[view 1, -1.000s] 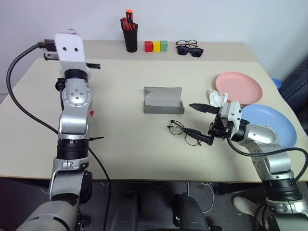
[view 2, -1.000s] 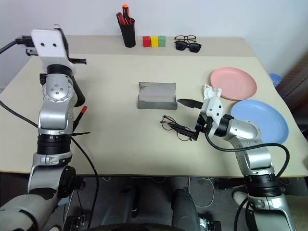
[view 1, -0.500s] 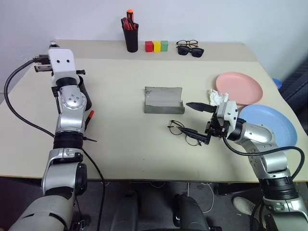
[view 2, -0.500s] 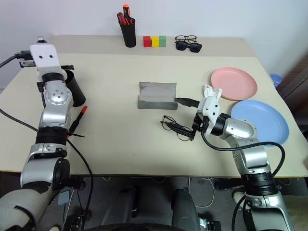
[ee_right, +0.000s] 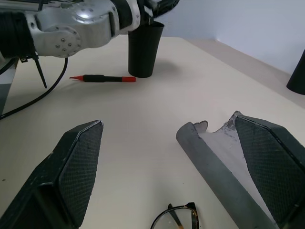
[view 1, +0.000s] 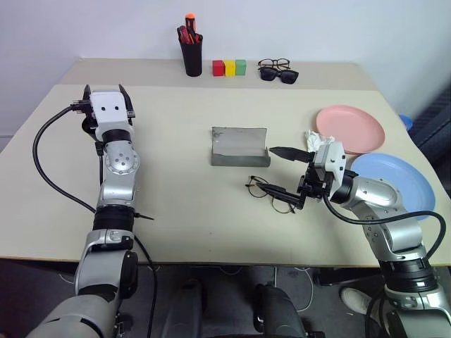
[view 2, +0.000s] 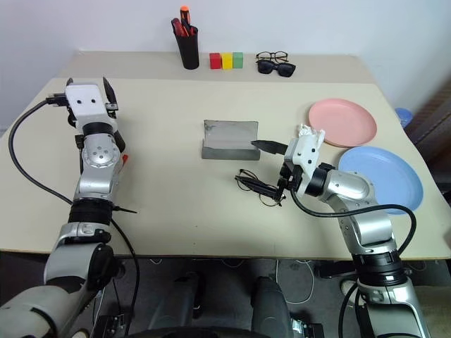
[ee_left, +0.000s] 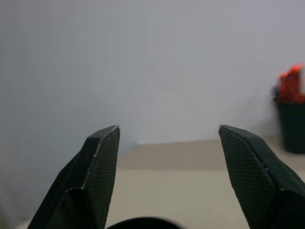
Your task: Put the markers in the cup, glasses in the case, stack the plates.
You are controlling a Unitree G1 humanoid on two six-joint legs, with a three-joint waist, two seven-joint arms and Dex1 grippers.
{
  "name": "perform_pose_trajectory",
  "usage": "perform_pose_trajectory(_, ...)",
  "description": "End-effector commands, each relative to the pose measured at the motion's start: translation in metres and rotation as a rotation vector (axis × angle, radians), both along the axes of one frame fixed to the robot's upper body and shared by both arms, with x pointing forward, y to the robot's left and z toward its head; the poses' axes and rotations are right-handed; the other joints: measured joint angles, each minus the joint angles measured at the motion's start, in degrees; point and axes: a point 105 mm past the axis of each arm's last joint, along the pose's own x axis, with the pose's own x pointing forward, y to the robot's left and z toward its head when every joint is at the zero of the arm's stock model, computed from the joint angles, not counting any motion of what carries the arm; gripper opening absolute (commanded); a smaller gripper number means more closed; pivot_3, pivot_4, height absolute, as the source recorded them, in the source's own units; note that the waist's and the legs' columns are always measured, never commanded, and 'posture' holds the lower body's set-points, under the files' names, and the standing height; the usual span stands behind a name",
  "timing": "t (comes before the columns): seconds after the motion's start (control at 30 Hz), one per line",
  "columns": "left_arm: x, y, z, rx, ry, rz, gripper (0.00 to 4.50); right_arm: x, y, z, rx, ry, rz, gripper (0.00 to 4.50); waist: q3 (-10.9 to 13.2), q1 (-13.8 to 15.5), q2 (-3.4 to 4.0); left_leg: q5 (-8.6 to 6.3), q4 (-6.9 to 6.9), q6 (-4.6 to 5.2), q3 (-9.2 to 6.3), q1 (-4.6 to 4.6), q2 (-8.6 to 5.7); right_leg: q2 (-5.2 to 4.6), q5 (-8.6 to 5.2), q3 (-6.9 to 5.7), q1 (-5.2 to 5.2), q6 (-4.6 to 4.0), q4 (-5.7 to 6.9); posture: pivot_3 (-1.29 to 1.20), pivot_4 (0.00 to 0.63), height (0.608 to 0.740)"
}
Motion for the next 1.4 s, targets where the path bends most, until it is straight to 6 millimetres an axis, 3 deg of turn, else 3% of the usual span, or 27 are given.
perform_pose_trajectory(0.03,-0.023,-0.044,0.003,0.004,0.147,-0.382,3.36,-0.003,0.001,0.013,0.017,-0.055,0.008,4.5,0.0,-0.1,0.0,0.0,0.0,0.0,0.0,0.0,0.0,-0.01,0.0,0.01,0.0,0.0,0.0,0.0,0.15,0.74)
perform_pose_trajectory(0.13,-0.05,-0.056,-0.03,0.153,0.413,-0.597,3.36,-0.003,-0.001,0.007,0.017,-0.051,0.005,4.5,0.0,-0.9,0.02,0.0,-0.06,0.0,0.0,0.07,0.03,0.01,-0.02,0.03,-0.06,-0.02,0.17,0.0,0.15,0.74)
perform_pose_trajectory(0.2,-0.06,-0.043,-0.054,0.213,0.615,-0.622,3.36,-0.003,-0.002,0.004,0.018,-0.049,0.002,4.5,0.0,-1.3,0.05,0.01,-0.06,-0.02,-0.01,0.21,0.05,0.02,-0.13,0.03,-0.09,-0.12,0.46,0.0,0.15,0.74)
perform_pose_trajectory(0.37,-0.063,-0.003,-0.073,0.078,0.906,-0.526,3.36,-0.002,-0.006,-0.002,0.022,-0.047,-0.002,4.5,0.0,-1.2,-0.01,-0.01,-0.08,-0.05,-0.05,0.5,0.09,0.04,-0.48,0.02,0.08,-0.39,0.5,0.0,0.15,0.74)
perform_pose_trajectory(0.63,-0.056,0.044,-0.08,-0.086,1.1,-0.382,3.36,-0.001,-0.005,0.0,0.026,-0.053,-0.004,4.5,0.0,-1.3,-0.02,0.0,-0.26,-0.02,-0.05,0.49,0.08,0.04,-0.5,0.03,0.0,-0.32,0.56,0.0,0.15,0.74)
perform_pose_trajectory(0.77,-0.054,0.056,-0.088,-0.155,1.167,-0.33,3.36,-0.002,-0.004,0.003,0.025,-0.06,-0.011,4.5,0.0,-1.3,-0.03,0.0,-0.23,-0.03,-0.04,0.5,0.08,0.04,-0.54,0.03,0.0,-0.24,0.56,0.0,0.15,0.74)
perform_pose_trajectory(0.93,-0.049,0.057,-0.106,-0.196,1.226,-0.287,3.36,-0.004,-0.004,0.006,0.023,-0.063,-0.024,4.5,0.0,-1.2,-0.03,0.0,-0.24,-0.03,-0.04,0.49,0.09,0.04,-0.55,0.03,-0.01,-0.25,0.55,0.0,0.15,0.74)
perform_pose_trajectory(1.03,-0.047,0.055,-0.113,-0.223,1.245,-0.285,2.6,-0.005,-0.007,0.006,0.019,-0.062,-0.038,4.5,0.0,-1.1,-0.04,0.0,-0.23,-0.03,-0.04,0.5,0.08,0.03,-0.54,0.03,0.02,-0.25,0.56,0.0,0.15,0.74)
perform_pose_trajectory(1.2,-0.047,0.051,-0.119,-0.236,1.251,-0.299,0.05,-0.005,-0.015,0.002,0.014,-0.057,-0.053,4.5,0.0,-1.0,-0.03,0.0,-0.23,-0.03,-0.04,0.5,0.07,0.02,-0.54,0.04,0.03,-0.25,0.55,0.0,0.15,0.74)
perform_pose_trajectory(1.27,-0.046,0.044,-0.116,-0.21,1.231,-0.343,0.05,-0.005,-0.016,0.001,0.013,-0.055,-0.057,4.5,0.0,-1.0,-0.02,0.0,-0.23,-0.04,-0.04,0.52,0.07,0.02,-0.54,0.03,0.04,-0.25,0.55,0.0,0.15,0.74)
perform_pose_trajectory(1.4,-0.056,0.006,-0.091,-0.025,1.098,-0.579,0.05,-0.004,-0.017,-0.002,0.014,-0.053,-0.063,4.5,0.0,-1.2,-0.03,-0.01,-0.25,-0.05,-0.01,0.5,0.07,0.0,-0.45,0.05,0.03,-0.42,0.5,0.0,0.15,0.74)
